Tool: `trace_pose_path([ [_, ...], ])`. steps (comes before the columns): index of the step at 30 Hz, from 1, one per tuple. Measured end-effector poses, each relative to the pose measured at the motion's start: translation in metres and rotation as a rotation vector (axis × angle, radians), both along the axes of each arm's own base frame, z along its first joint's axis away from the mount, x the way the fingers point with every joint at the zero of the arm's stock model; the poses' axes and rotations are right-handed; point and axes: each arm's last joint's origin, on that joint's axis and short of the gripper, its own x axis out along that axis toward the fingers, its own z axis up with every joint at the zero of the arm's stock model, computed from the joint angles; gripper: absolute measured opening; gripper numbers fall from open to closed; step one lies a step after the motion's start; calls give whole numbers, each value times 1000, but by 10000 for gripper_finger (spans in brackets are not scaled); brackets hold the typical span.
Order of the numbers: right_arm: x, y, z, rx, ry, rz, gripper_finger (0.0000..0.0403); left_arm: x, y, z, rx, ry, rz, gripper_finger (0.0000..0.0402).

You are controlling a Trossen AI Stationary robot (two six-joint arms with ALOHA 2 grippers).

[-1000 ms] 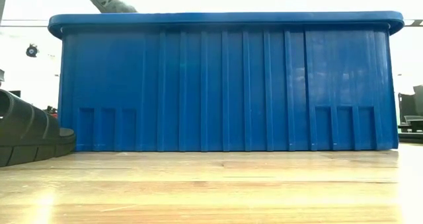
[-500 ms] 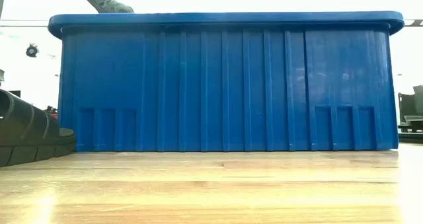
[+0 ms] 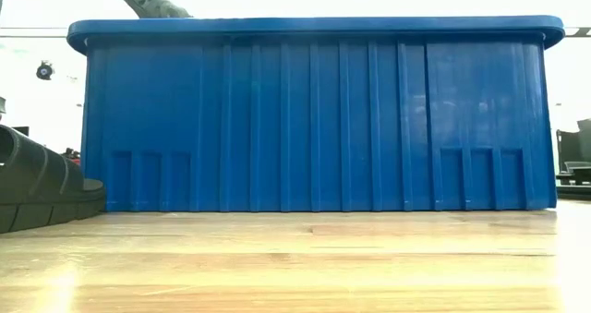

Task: Pick and place slides into bin
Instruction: Put the green slipper into the blue bin

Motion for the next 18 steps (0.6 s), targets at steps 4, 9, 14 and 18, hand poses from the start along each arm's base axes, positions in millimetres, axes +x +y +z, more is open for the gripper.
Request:
trace_pose_path([
  [4,0,0,0,-1,0,0,215,-4,-3,12,4,-38,-16,198],
  [9,0,0,0,-5,-1,1,215,-12,-6,27,25,-58,-35,218],
  [14,0,0,0,-9,-1,1,215,-19,-10,32,8,-53,-47,228],
  [18,0,0,0,-14,-2,2,215,-23,-12,31,-17,-23,-52,229],
])
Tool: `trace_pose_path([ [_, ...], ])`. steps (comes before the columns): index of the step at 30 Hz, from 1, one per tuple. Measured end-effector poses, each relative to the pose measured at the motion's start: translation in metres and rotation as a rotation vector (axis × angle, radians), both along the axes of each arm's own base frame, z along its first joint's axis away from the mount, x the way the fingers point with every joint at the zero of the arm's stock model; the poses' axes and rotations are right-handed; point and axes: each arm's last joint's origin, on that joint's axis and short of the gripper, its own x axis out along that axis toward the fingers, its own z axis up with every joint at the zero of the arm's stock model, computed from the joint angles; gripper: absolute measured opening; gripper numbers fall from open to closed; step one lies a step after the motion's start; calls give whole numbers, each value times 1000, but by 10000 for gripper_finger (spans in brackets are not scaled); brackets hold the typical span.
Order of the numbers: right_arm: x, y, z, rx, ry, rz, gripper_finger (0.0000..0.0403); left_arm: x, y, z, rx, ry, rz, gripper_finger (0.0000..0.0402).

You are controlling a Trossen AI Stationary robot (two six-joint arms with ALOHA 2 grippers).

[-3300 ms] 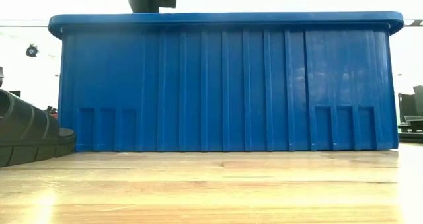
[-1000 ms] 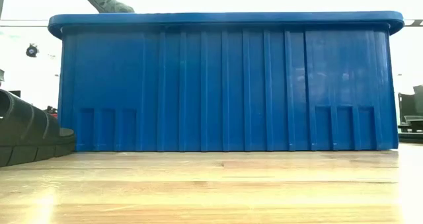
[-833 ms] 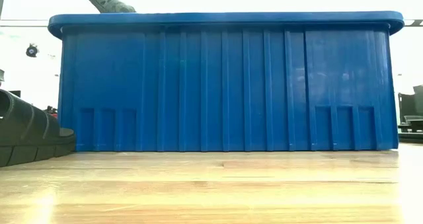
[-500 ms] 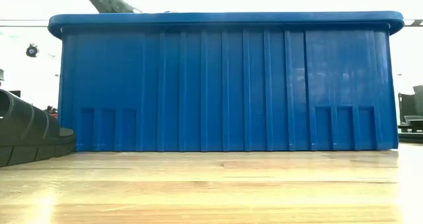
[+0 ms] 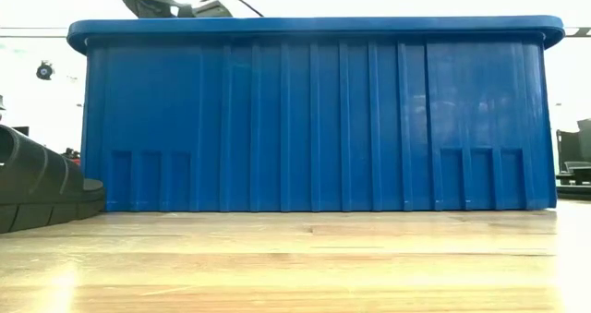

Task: Pick and place slides into bin
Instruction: Put the green slipper into the blue bin, then put the black slipper into the blue bin

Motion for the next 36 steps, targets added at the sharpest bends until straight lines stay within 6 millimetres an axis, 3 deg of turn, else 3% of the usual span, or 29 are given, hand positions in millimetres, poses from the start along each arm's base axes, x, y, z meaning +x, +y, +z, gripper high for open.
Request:
trace_pose_path([
  [7,0,0,0,-1,0,0,215,-3,-3,0,-23,17,-6,229],
  [20,0,0,0,-2,-3,2,215,-19,-16,23,-68,-44,-42,229],
  [25,0,0,0,-3,-4,2,215,-25,-30,46,-62,-184,-42,229],
  [30,0,0,0,-27,-6,6,215,-34,-50,82,-67,-405,-46,229],
  [36,0,0,0,-58,-8,11,215,-49,-74,120,-295,-746,-90,229],
])
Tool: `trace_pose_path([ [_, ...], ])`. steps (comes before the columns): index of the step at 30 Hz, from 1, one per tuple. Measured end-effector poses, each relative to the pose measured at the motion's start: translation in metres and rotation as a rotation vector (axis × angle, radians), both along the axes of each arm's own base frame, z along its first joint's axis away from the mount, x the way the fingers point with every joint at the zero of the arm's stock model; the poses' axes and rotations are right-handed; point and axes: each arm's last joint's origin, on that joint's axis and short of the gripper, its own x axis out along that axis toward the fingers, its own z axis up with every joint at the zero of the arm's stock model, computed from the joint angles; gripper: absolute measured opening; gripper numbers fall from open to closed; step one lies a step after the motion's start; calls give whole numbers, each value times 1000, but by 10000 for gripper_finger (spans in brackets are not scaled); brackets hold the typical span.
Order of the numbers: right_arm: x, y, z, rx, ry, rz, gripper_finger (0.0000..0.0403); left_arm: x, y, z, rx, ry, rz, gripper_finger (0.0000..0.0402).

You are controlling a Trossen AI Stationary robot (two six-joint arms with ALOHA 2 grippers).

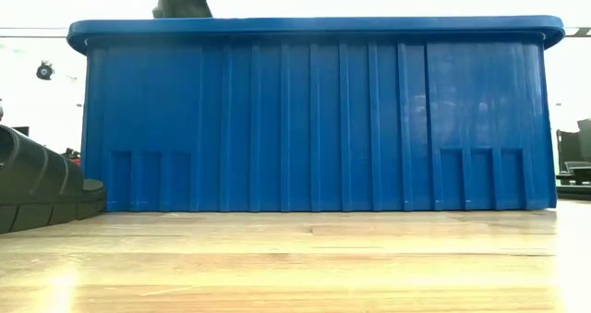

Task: Pick and place slides into bin
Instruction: Put the black slipper into the blue bin

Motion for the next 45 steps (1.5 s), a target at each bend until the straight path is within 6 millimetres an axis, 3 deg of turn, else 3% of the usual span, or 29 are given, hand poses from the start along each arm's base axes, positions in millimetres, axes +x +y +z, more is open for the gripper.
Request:
trace_pose_path([
  [5,0,0,0,-46,-2,8,215,-11,-15,18,-305,-212,-183,229],
  [12,0,0,0,-67,-2,11,215,-27,-33,30,-756,-337,-361,229],
  [17,0,0,-1,-75,-1,13,215,-32,-51,31,-1061,-269,-466,228],
  [22,0,0,-1,-74,3,13,215,-40,-68,20,-1251,-73,-442,228],
  [27,0,0,-1,-74,3,13,215,-50,-84,0,-1363,197,-311,228],
  [31,0,0,-1,-74,3,13,215,-52,-97,-7,-1388,297,-312,228],
  [41,0,0,-1,-106,1,19,215,-47,-133,-29,-1266,500,-347,228],
  [45,0,0,-1,-114,1,20,215,-48,-148,-47,-1214,625,-349,228],
])
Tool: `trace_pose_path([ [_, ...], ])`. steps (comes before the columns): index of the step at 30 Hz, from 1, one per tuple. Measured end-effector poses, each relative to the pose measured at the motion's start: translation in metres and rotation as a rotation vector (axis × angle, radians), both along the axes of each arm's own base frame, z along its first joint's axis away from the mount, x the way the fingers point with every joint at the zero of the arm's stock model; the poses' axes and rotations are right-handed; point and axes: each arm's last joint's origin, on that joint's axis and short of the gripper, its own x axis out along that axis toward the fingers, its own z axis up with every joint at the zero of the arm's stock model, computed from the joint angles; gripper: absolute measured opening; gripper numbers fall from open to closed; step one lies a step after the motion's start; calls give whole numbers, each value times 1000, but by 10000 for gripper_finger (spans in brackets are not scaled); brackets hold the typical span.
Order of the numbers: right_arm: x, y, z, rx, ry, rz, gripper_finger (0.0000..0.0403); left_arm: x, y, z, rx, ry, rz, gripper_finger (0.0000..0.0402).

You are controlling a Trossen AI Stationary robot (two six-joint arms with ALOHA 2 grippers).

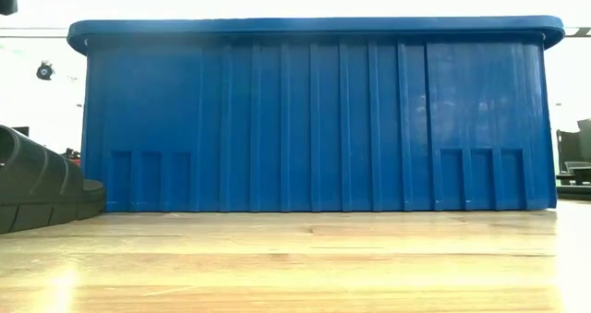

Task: Pick and place slides into bin
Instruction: Put the black slipper into the blue bin

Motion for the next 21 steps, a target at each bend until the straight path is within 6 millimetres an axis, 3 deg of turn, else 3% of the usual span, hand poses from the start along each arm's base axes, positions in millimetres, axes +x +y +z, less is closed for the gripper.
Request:
trace_pose_path([
  [10,0,0,0,0,0,0,215,-11,-22,-66,138,195,-163,228],
  [21,0,0,0,17,1,-3,215,-13,-23,-93,194,52,-173,228],
])
